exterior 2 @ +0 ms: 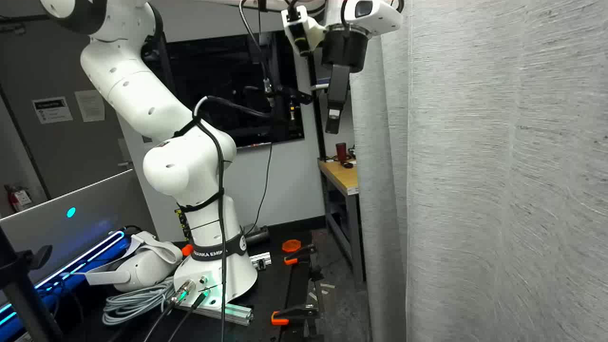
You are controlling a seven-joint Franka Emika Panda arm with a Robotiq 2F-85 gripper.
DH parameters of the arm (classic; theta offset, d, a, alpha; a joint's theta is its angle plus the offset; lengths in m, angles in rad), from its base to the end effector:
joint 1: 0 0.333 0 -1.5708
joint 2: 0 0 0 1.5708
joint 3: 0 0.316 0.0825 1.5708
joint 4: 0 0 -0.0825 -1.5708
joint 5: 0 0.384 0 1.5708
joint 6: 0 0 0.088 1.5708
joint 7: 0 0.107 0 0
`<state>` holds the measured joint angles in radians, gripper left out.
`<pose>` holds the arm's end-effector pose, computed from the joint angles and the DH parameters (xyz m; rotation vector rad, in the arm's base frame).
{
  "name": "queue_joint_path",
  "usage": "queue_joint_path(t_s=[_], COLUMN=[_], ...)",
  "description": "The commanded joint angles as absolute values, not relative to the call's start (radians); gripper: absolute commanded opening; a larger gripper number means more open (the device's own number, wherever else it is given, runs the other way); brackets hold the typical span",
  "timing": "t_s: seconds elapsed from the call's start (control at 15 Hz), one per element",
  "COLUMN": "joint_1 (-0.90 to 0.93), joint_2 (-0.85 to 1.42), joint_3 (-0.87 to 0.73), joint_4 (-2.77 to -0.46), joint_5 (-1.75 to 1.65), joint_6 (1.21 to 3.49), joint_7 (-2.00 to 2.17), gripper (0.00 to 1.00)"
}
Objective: Move the curtain to the right
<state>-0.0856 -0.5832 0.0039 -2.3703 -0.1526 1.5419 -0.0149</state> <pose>0.3448 -0.0448 0.5165 2.9747 -0.0793 -0.3775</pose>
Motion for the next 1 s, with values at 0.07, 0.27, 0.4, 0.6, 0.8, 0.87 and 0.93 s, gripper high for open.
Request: queue_joint_path(t_s=[0.07,0.27,0.4,0.6,0.8,0.87,0.93], joint_1=[-0.067,-0.067,-0.067,-0.067,-0.049,-0.040,-0.028], joint_2=[-0.582,-0.582,-0.582,-0.582,-0.596,-0.599,-0.600], joint_3=[-0.011,-0.011,-0.011,-0.011,-0.009,-0.010,-0.013], joint_4=[-2.370,-2.370,-2.370,-2.370,-2.380,-2.381,-2.380], joint_5=[-0.159,-0.159,-0.159,-0.159,-0.157,-0.153,-0.145], joint_6=[1.539,1.539,1.539,1.539,1.570,1.577,1.579], joint_7=[-0.007,-0.007,-0.007,-0.007,-0.031,-0.047,-0.068], gripper=[1.00,1.00,1.00,1.00,1.00,1.00,1.00])
